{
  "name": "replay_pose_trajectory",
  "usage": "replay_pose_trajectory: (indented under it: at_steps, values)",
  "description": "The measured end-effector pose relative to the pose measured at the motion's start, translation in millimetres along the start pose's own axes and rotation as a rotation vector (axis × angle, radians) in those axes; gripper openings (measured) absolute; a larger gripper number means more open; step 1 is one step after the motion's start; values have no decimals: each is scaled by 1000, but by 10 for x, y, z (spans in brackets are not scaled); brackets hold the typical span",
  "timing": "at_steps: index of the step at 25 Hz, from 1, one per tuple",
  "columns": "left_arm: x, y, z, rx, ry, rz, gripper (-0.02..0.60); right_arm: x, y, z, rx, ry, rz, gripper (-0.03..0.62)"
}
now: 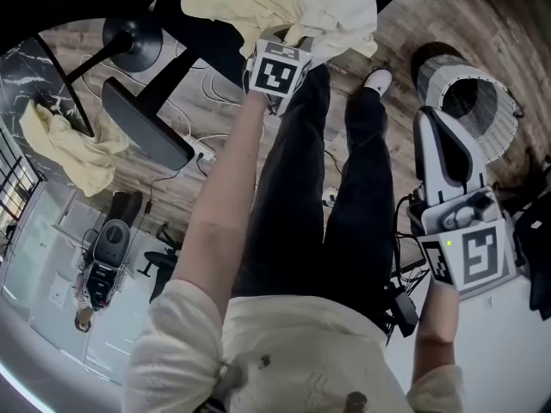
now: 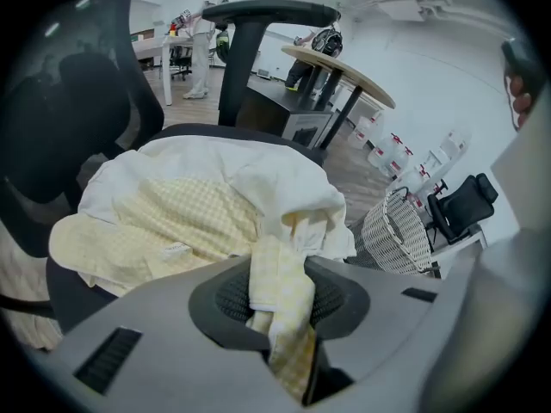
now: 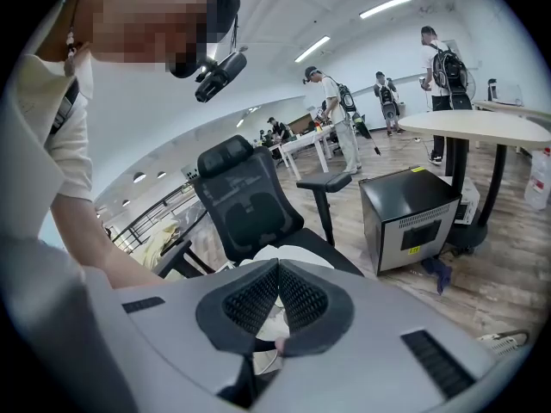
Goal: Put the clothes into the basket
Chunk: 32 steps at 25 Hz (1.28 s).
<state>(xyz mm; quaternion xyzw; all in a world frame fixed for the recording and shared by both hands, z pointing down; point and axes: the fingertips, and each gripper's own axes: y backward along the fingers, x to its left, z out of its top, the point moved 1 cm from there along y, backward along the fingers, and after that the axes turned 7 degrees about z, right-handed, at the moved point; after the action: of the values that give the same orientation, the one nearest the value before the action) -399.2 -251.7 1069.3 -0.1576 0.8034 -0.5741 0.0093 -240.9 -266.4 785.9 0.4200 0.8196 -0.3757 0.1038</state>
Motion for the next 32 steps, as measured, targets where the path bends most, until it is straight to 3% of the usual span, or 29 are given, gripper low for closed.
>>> replay_pose_trajectory:
  at_steps: [12, 18, 23, 32]
  values:
    - [-48, 553, 180, -149, 101, 98, 114, 61, 120, 61, 13, 48, 58, 8]
    - [-147, 913, 280, -229, 109, 140, 114, 104, 313, 96, 24, 94, 86, 8]
    - [-241, 1199, 367, -296, 110, 167, 114, 104, 460, 142, 20, 115, 77, 8]
    - [-393, 1766, 444, -367, 205, 195, 114, 192, 794, 280, 0, 149, 67, 8]
